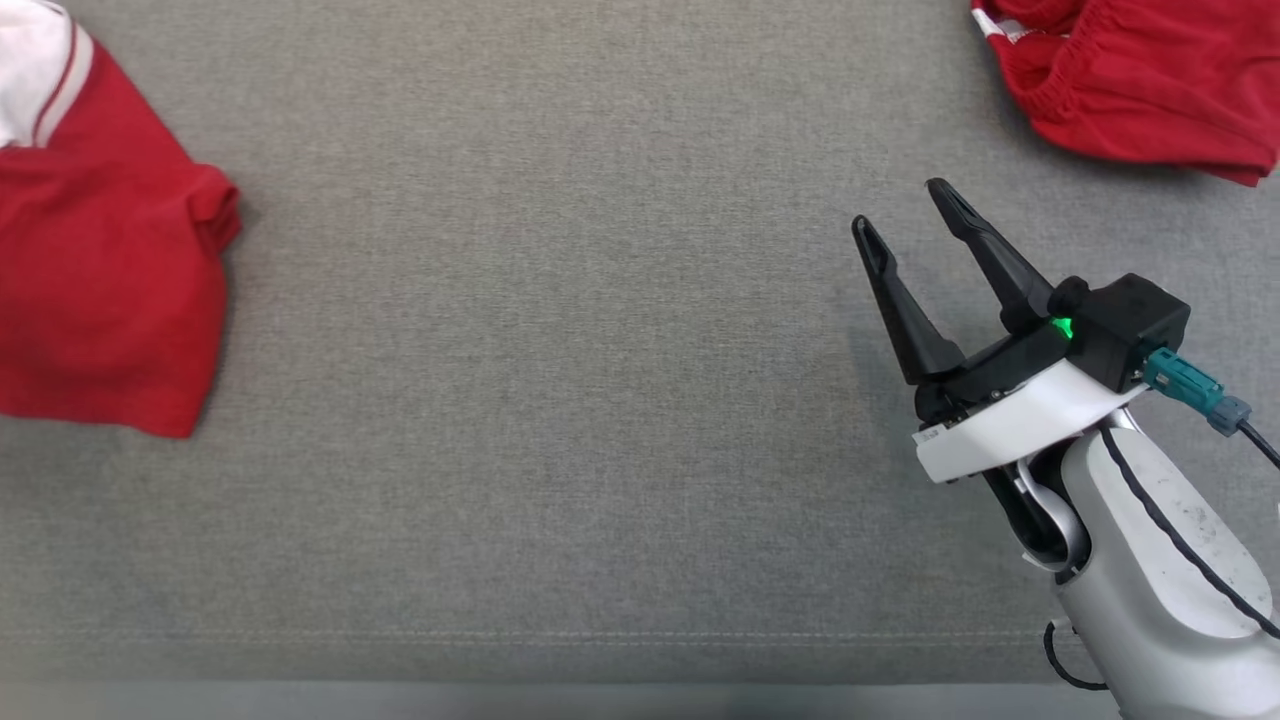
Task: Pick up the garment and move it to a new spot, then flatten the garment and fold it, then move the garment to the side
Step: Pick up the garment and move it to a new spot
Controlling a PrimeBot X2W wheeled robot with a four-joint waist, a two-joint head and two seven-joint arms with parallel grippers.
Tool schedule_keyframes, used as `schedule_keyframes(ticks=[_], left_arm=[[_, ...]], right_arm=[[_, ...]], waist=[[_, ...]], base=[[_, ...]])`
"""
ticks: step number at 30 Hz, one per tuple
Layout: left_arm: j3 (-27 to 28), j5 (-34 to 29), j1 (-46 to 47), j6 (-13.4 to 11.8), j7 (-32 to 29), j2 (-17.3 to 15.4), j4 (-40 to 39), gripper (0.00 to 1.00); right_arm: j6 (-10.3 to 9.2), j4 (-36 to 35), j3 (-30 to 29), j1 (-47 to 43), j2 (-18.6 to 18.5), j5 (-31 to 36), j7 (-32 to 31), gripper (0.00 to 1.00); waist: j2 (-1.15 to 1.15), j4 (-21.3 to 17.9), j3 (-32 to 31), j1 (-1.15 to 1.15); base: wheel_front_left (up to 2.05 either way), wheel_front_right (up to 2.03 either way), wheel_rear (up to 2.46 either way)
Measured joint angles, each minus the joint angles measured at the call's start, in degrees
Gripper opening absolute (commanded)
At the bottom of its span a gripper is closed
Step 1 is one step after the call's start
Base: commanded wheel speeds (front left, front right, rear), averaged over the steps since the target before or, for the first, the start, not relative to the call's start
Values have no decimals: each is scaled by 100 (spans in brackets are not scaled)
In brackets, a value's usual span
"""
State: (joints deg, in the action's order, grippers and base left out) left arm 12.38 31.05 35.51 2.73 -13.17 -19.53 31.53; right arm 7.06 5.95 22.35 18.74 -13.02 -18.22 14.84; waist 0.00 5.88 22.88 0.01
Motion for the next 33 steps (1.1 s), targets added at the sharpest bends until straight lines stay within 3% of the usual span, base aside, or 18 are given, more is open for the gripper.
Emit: schedule_keyframes(ticks=[11, 12, 13, 14, 15, 27, 33], left_arm=[[-177, 37, 160, -75, -652, 64, 932, 100], [-193, 36, 189, -75, -654, 62, 977, 94], [-202, 36, 226, -75, -679, 59, 1018, 61], [-214, 36, 257, -75, -705, 59, 1056, 19], [-230, 36, 279, -75, -719, 59, 1084, 0], [-531, -255, 602, 209, -254, -89, 1121, 0], [-947, -423, 905, 341, -68, -101, 860, 0]], right_arm=[[0, 42, -203, 15, -55, -59, 0, 100], [0, 48, -211, 15, -57, -59, 0, 100], [0, 51, -211, 15, -58, -60, 0, 100], [0, 55, -210, 15, -57, -60, 0, 100], [0, 62, -210, 15, -57, -60, 0, 100], [1, 192, -132, 13, -26, -162, 0, 100], [0, 278, -93, -29, 111, -254, 0, 100]], waist=[[0, -459, 264, 0], [0, -458, 255, 0], [0, -451, 241, 0], [0, -443, 225, 0], [0, -434, 208, 0], [0, -362, -130, 0], [0, -363, -419, -1]], base=[[0, 0, 0], [0, 0, 0], [0, 0, 0], [0, 0, 0], [0, 0, 0], [0, 0, 0], [0, 0, 0]])
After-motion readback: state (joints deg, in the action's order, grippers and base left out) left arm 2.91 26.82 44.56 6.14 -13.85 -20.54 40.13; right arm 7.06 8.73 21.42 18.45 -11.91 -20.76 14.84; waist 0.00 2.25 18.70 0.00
